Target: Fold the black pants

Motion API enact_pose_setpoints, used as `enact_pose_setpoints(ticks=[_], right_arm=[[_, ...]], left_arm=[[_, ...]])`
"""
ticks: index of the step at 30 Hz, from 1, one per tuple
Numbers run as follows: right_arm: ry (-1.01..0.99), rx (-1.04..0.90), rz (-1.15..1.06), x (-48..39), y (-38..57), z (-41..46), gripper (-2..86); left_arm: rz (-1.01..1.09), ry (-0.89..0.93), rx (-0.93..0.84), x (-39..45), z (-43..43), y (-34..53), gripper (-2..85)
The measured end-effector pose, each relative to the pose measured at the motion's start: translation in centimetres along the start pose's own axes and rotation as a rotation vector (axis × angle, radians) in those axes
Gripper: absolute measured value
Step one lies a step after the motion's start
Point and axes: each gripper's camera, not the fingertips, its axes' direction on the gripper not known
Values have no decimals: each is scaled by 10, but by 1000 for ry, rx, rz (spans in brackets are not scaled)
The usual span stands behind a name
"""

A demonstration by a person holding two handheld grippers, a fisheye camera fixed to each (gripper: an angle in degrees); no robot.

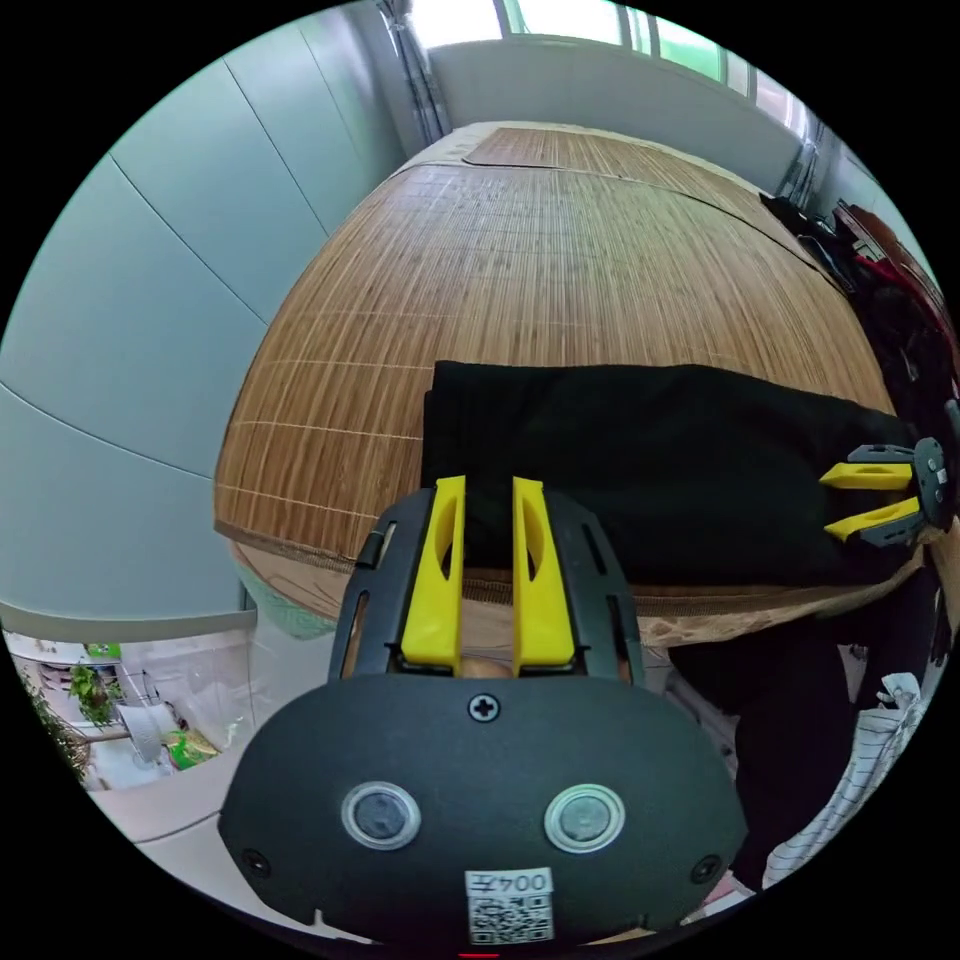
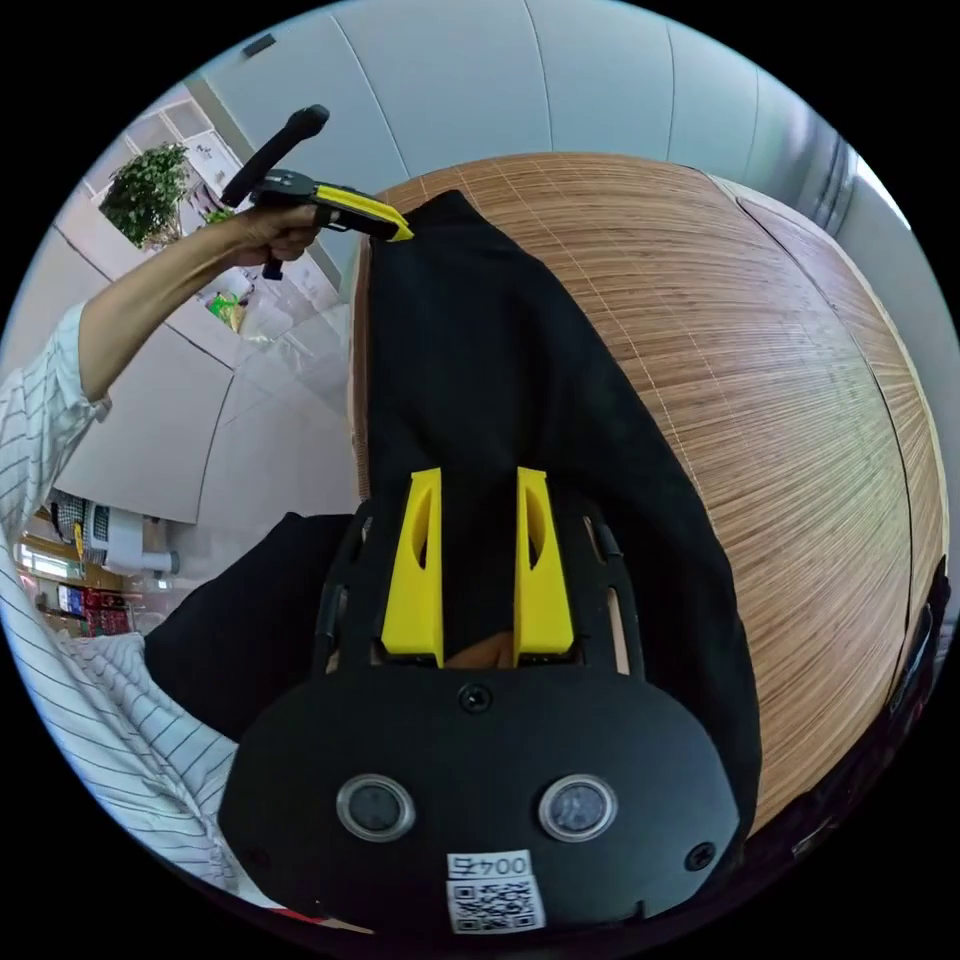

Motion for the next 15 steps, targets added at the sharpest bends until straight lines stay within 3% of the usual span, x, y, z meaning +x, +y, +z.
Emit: enact_pose_setpoints(ticks=[7,15], right_arm=[[-78,134,59,-13,43,-25,100],[-3,247,242,-10,137,-68,94]], left_arm=[[-109,9,70,-79,-41,-8,122],[-396,356,105,-234,-67,8,95]])
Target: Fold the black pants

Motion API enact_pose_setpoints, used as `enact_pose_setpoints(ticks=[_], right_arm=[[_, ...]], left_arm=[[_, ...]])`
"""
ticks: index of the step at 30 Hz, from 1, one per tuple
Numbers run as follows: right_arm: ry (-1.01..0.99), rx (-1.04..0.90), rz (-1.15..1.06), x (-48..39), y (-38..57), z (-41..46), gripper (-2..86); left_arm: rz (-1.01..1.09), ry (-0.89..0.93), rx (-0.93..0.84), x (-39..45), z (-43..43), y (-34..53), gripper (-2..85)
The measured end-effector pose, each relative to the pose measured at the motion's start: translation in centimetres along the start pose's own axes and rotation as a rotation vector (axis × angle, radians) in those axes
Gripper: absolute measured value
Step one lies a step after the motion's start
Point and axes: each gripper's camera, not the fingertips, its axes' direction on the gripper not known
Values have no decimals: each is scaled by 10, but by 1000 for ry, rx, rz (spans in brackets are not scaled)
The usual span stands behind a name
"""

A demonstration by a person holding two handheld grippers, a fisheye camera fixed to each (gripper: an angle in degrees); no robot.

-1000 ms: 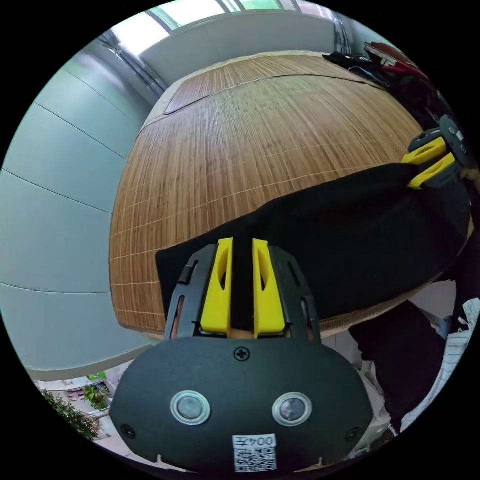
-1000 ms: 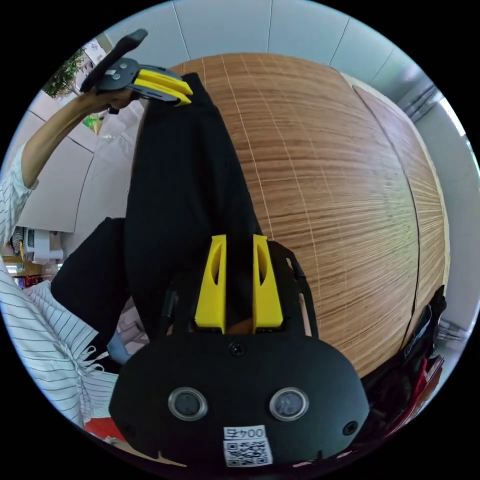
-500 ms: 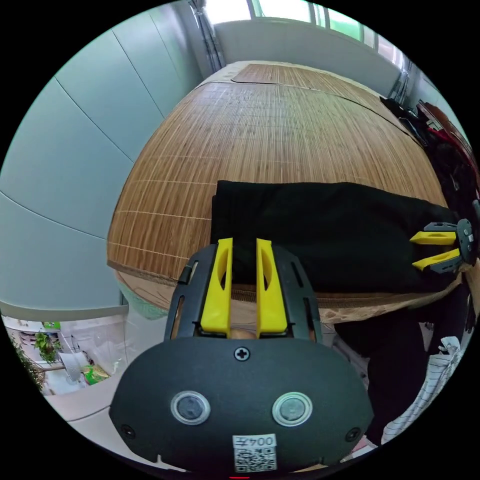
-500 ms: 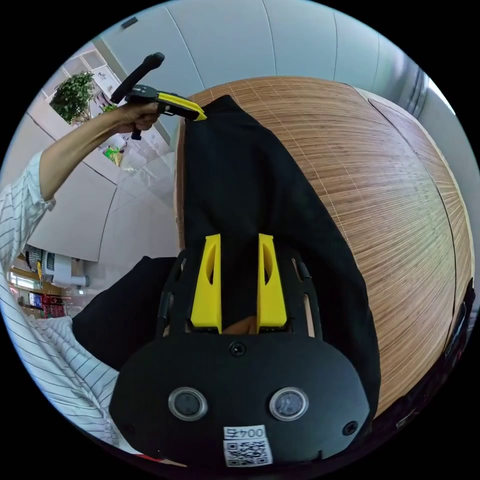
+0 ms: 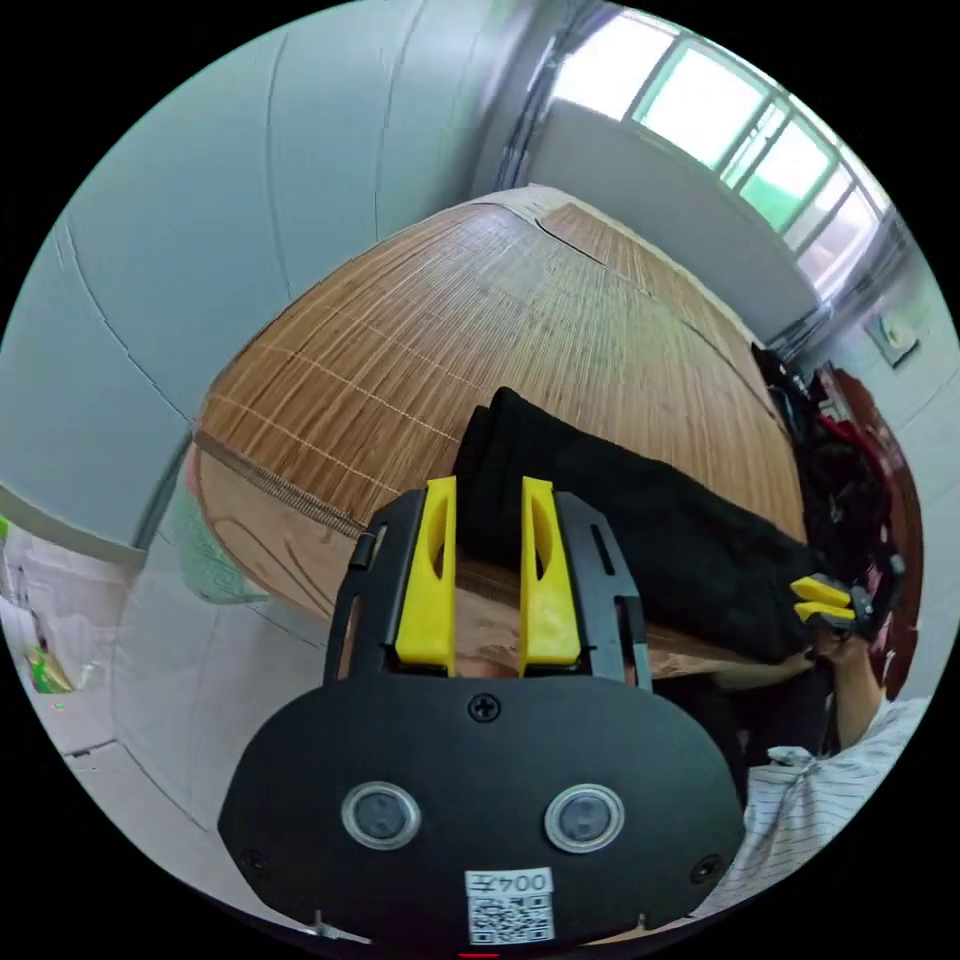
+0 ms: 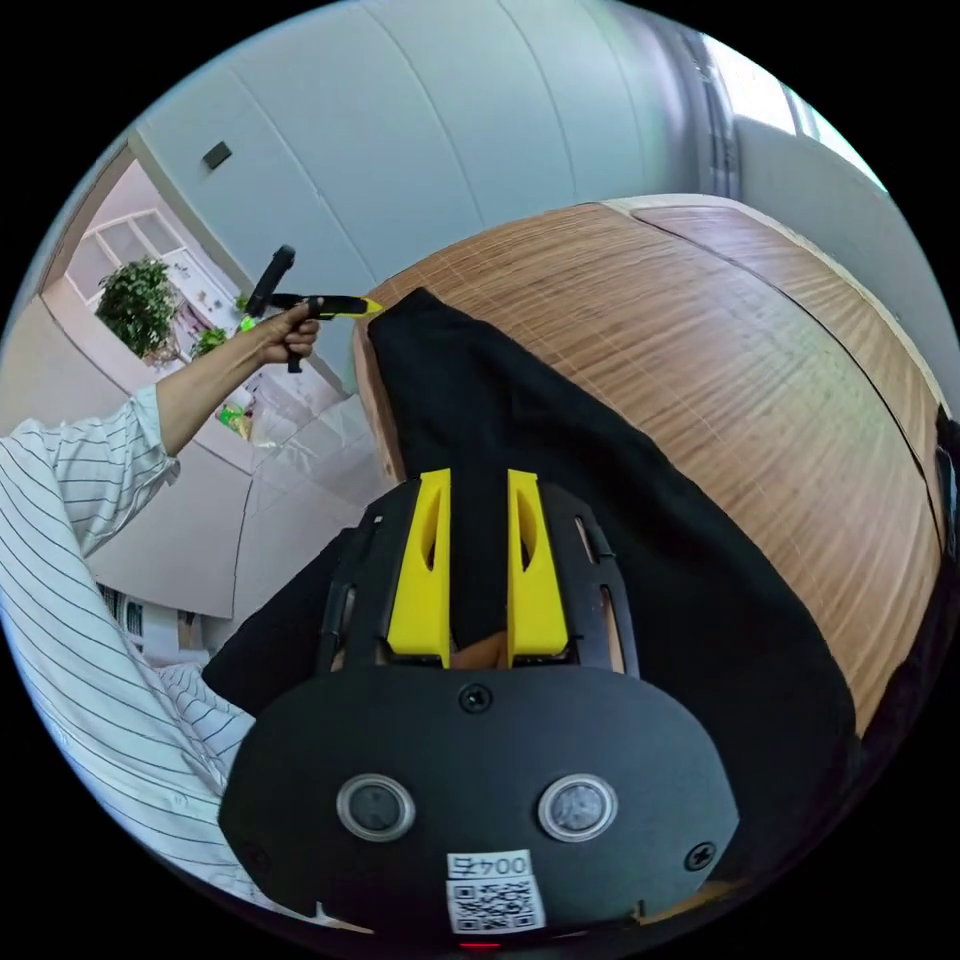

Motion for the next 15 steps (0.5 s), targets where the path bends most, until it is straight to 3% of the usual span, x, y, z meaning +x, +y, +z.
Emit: enact_pose_setpoints(ticks=[9,15], right_arm=[[73,21,104,13,65,-31,90],[89,50,136,16,85,-44,90]], left_arm=[[-419,265,-14,-119,-42,-25,112],[-543,459,19,-169,-50,-37,119]])
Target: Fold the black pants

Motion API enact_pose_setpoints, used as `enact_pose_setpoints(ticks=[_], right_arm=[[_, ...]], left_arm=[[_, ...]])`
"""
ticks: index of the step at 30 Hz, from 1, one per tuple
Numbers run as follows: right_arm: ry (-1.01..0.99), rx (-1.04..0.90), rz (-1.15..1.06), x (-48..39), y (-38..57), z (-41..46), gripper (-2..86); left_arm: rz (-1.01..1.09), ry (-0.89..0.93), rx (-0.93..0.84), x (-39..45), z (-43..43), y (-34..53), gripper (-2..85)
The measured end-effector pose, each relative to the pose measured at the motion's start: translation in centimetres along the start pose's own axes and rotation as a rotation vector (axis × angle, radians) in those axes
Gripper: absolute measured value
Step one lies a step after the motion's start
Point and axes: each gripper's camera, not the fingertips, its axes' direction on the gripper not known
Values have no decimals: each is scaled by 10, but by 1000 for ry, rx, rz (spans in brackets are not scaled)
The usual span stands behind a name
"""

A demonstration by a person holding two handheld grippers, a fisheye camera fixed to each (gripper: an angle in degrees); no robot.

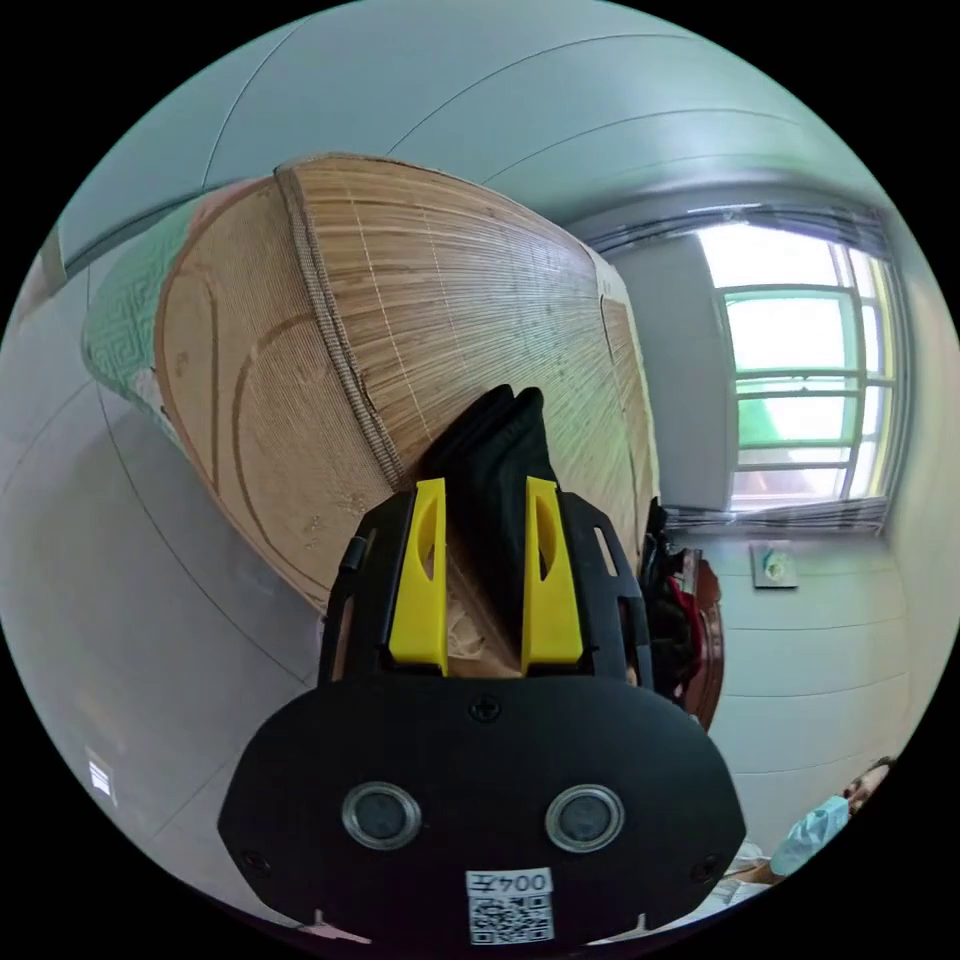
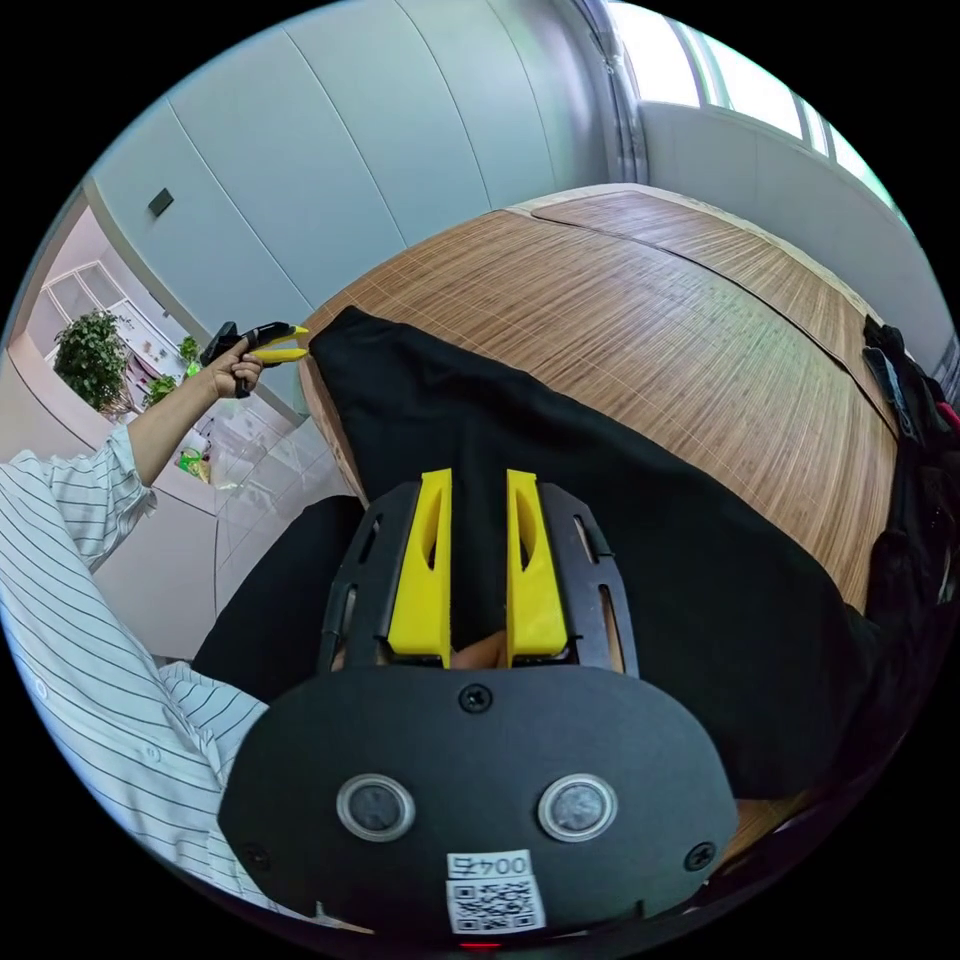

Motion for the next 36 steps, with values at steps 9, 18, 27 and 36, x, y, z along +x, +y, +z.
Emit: enact_pose_setpoints(ticks=[9,18,27,36], right_arm=[[8,21,28,3,19,-10,87],[43,17,33,-3,26,-8,86],[219,-60,65,-3,30,-4,88],[341,-239,167,25,45,22,96]], left_arm=[[-26,49,9,-19,-6,-29,121],[50,11,95,-28,25,-29,81],[123,-66,226,-31,71,7,25],[190,-325,267,-78,146,51,18]])
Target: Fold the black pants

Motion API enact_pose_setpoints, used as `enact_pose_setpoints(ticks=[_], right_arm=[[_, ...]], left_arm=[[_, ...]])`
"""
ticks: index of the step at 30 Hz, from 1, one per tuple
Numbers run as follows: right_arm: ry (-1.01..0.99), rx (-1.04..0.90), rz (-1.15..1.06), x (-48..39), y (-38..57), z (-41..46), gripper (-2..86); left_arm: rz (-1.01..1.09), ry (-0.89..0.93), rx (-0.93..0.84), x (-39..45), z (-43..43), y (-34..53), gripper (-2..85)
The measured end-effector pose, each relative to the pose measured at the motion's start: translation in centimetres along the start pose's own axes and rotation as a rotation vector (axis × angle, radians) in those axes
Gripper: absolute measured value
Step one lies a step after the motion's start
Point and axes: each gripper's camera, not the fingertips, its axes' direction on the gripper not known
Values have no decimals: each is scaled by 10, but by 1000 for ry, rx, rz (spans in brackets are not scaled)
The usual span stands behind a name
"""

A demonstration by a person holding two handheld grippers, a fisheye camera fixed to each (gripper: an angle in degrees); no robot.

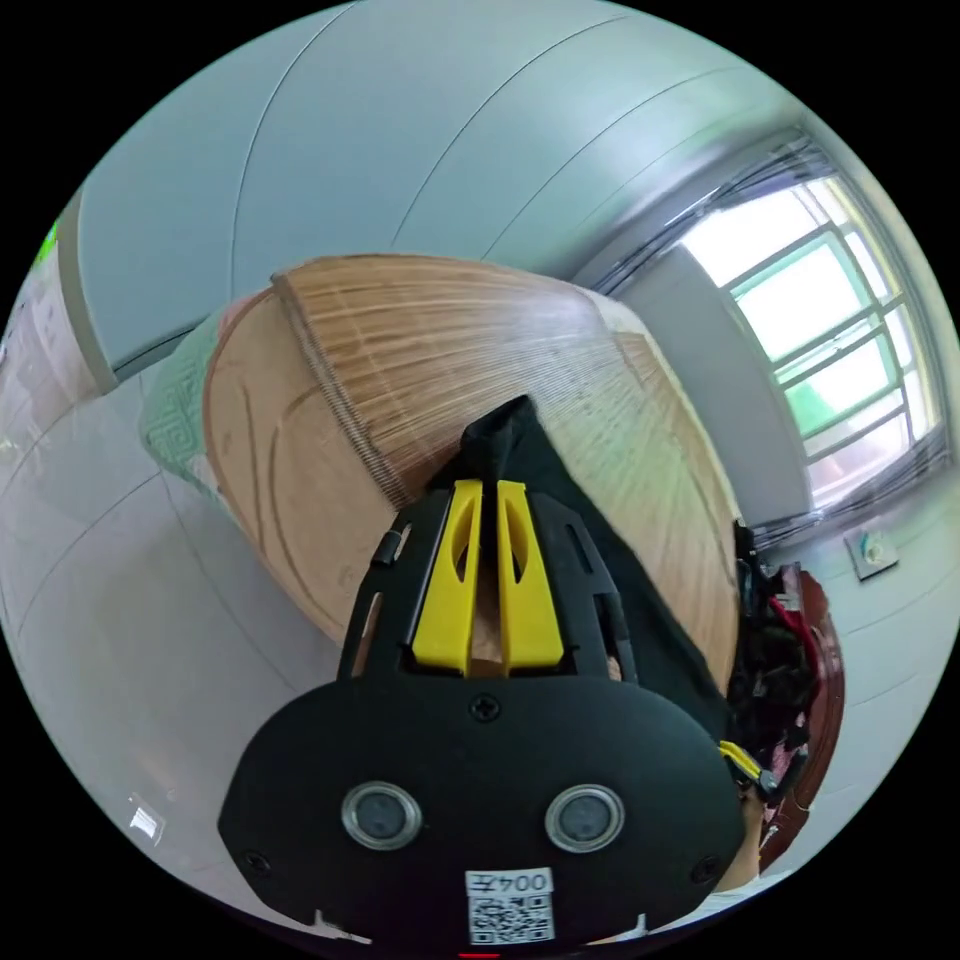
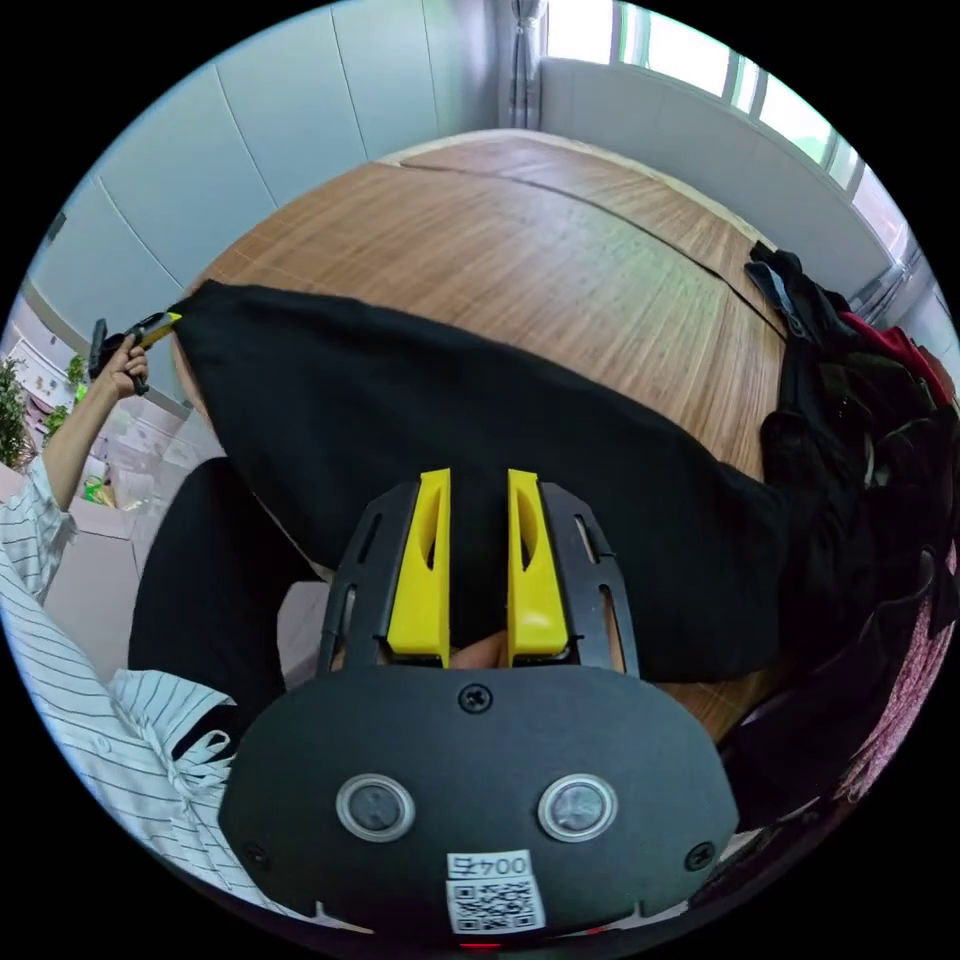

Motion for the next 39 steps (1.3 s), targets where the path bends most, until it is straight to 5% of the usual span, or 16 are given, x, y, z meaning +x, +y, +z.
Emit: enact_pose_setpoints(ticks=[10,13,19,24,31,39], right_arm=[[70,-52,-31,-19,-8,23,98],[35,-24,-10,-14,-5,22,99],[-117,216,17,-13,39,-30,107],[145,191,-286,-60,92,-27,132],[262,140,-479,-59,80,-8,101],[-129,-144,-305,4,-2,-24,31]], left_arm=[[-45,39,165,-17,41,85,20],[86,109,175,23,50,127,23],[679,252,-233,233,170,311,25],[1115,161,-441,350,291,493,26],[1329,-6,-448,354,376,615,36],[1378,-37,-426,341,437,676,70]])
